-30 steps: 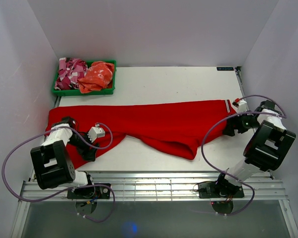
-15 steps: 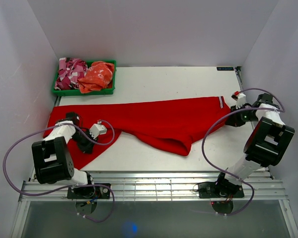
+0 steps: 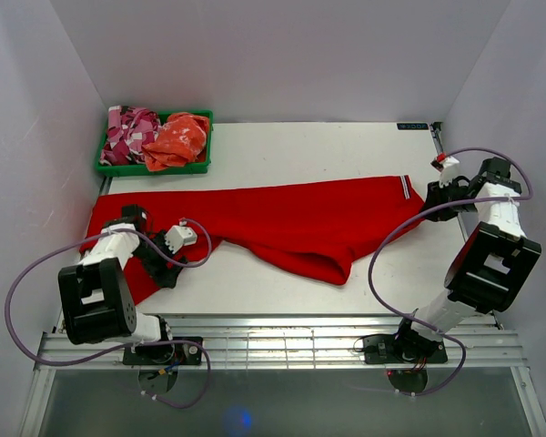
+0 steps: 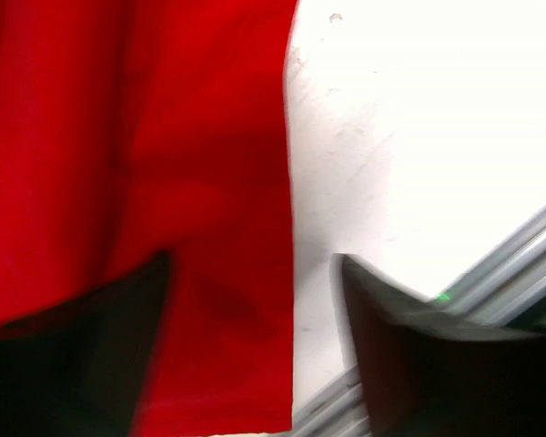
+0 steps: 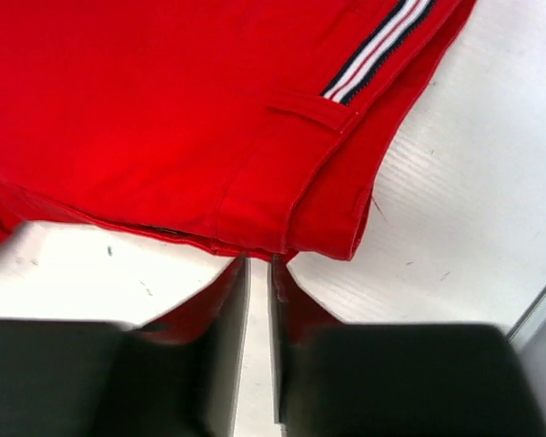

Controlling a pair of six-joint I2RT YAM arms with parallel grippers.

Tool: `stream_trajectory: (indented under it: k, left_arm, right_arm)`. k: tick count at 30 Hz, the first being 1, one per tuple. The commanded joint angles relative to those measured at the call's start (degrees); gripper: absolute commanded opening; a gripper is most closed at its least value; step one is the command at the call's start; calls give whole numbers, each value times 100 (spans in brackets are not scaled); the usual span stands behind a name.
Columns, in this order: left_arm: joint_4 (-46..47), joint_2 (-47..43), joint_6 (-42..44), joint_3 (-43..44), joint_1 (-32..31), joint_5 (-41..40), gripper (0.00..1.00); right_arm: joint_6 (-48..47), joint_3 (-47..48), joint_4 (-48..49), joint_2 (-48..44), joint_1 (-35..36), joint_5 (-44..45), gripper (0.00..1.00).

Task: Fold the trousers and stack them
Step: Flatten the trousers out

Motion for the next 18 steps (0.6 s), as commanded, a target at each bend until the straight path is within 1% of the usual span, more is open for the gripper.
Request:
stream_trajectory:
  k: [1,2,3,4,6,8,9,11,14,15,16,18]
  left_arm:
    - [181,-407,309,-158,-100,203,98]
    - [119,-661,353,-210,-126,185,98]
    - [110,-768,318,-341,-153,159,98]
    - [136,-864,283,-421,-240,115,98]
    - [389,-944,81,-614,-355,-147,98]
    - [776,-883,-147,-922,-417,-359,98]
    - [1204,-822,-235,-1001,-434,-595,98]
    - [1498,-629,-358,-1099,-460,-772,98]
    - [1867,-93,-605,-1003,-478,-992,98]
    - [1998,13,-622,-976,-487,-1019,95]
    - [2061,179,-623,-958,-487,-1054,88]
    - [2079,312,-588,-897,-513,-1045,82]
  right_arm:
    - [-14,-88,-235,-145,3,162,33]
    - [-14,-132,-209,-163,-41,171,49]
    - [-14,-167,-200,-171,-85,145,78]
    - [-5,-255,-191,-172,-146,92,94]
    - [30,-334,-104,-145,-208,13,90]
    - [65,-492,36,-102,-252,-128,90]
    - [56,-545,72,-75,-261,-198,90]
    - [-23,-659,151,-40,-261,-435,90]
    - [91,-897,572,-14,-261,-734,90]
    - [144,-976,704,21,-261,-787,90]
    - [188,-994,940,57,-261,-926,90]
    - [215,-1038,1083,215,-261,-1094,90]
